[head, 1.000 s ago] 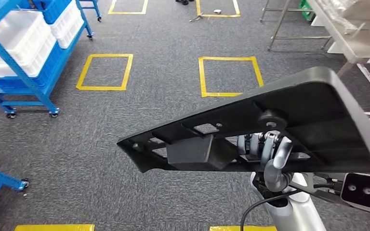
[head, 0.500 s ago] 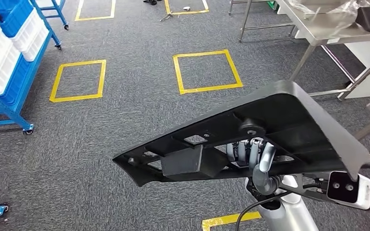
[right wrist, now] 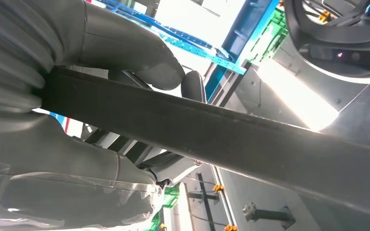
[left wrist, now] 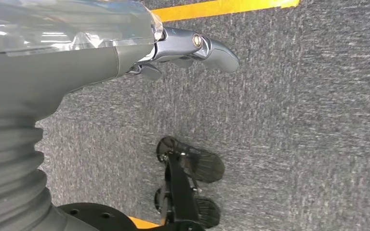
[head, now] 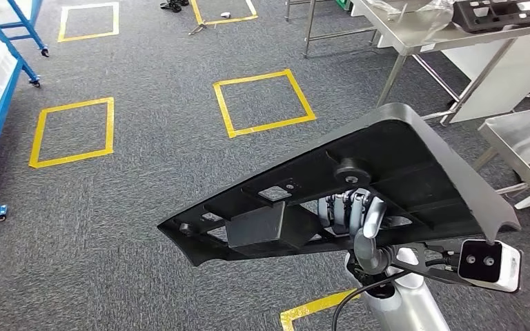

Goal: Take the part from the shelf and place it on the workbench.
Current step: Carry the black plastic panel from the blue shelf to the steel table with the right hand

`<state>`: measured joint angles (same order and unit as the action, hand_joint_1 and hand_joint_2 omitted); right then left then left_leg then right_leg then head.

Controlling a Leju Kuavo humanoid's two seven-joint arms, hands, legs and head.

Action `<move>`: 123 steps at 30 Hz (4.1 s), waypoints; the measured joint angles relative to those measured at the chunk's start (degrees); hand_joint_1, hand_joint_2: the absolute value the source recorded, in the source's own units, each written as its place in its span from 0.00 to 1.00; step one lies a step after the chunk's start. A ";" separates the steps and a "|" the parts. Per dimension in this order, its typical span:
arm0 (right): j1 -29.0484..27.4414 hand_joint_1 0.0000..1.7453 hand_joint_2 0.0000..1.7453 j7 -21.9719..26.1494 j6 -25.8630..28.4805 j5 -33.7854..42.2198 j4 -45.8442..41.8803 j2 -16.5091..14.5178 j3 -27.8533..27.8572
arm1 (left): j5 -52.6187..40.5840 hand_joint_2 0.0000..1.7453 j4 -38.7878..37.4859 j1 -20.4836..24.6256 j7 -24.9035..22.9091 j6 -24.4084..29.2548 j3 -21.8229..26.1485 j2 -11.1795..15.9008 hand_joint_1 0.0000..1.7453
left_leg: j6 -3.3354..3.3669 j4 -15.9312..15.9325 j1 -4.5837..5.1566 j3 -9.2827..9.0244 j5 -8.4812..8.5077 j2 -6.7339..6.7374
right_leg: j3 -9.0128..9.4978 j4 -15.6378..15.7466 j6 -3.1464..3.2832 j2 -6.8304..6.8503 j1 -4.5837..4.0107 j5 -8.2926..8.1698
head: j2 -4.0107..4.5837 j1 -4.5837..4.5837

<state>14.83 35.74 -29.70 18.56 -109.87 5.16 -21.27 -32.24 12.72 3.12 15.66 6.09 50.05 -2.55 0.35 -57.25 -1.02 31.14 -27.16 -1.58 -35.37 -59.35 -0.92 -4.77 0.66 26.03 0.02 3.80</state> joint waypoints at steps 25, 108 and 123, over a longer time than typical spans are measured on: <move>0.79 1.00 1.00 0.00 -3.68 3.45 0.95 -1.81 5.21 | 1.12 1.00 0.19 -0.47 0.78 0.59 3.99 3.48 0.00 | -2.36 -4.00 -0.33 1.70 -1.15 -0.15 | 1.25 1.14 1.93 0.60 -0.28 -0.39 | 0.00 0.00; 3.51 1.00 1.00 0.00 5.58 5.62 3.60 5.23 -0.05 | -3.72 1.00 0.26 0.25 -3.16 0.42 8.79 1.14 0.00 | -0.79 -3.14 0.81 0.80 -2.82 5.25 | 1.39 2.22 1.92 6.07 -0.92 -0.92 | 0.00 0.01; 0.71 1.00 1.00 0.00 6.11 1.13 1.57 5.46 1.00 | -6.51 1.00 0.24 0.59 -4.84 -0.75 8.80 0.78 0.00 | 1.23 -0.43 0.39 0.79 0.37 0.89 | -0.16 -0.64 0.02 0.56 -0.63 0.41 | 0.00 0.00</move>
<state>15.54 35.74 -23.59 19.69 -108.31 10.62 -20.27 -38.75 12.96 3.72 10.82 5.33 58.85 -1.77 1.58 -57.68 -0.63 31.94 -26.78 -0.68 -35.53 -59.99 -0.90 -4.21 0.03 26.44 0.02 3.80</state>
